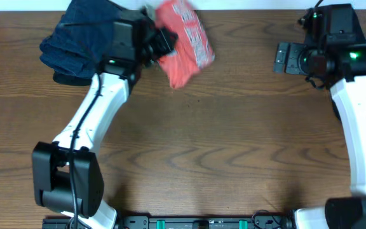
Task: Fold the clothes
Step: 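Grasp the folded t-shirt with the left gripper and lift it, then place the folded t-shirt on top of the denim jeans with the left gripper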
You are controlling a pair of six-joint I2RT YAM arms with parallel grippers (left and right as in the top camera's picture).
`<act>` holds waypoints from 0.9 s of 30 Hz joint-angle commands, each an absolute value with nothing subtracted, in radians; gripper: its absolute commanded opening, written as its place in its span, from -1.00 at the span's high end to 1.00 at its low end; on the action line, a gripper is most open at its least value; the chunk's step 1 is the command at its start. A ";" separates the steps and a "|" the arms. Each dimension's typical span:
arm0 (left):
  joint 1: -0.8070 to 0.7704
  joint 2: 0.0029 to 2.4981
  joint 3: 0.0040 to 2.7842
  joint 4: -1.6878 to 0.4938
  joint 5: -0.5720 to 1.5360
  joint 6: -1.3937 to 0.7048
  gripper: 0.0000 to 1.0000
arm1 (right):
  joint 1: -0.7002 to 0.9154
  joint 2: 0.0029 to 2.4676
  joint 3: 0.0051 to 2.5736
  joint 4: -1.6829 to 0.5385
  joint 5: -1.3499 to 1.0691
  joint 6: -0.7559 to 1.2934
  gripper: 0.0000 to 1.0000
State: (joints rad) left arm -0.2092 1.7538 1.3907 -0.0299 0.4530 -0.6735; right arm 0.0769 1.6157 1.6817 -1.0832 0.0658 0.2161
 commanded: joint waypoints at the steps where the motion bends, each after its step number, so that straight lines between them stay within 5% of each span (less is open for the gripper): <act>1: -0.140 1.738 1.416 0.033 0.381 -0.765 0.88 | 0.070 1.653 1.673 -1.086 0.044 0.232 -0.98; 10: 0.030 1.747 1.416 0.113 0.044 -0.765 0.89 | 0.072 1.671 1.673 -1.084 0.017 0.231 -0.97; 27: 0.131 1.927 1.416 0.313 0.042 -1.011 0.88 | 0.082 1.671 1.673 -1.084 -0.031 0.232 -0.98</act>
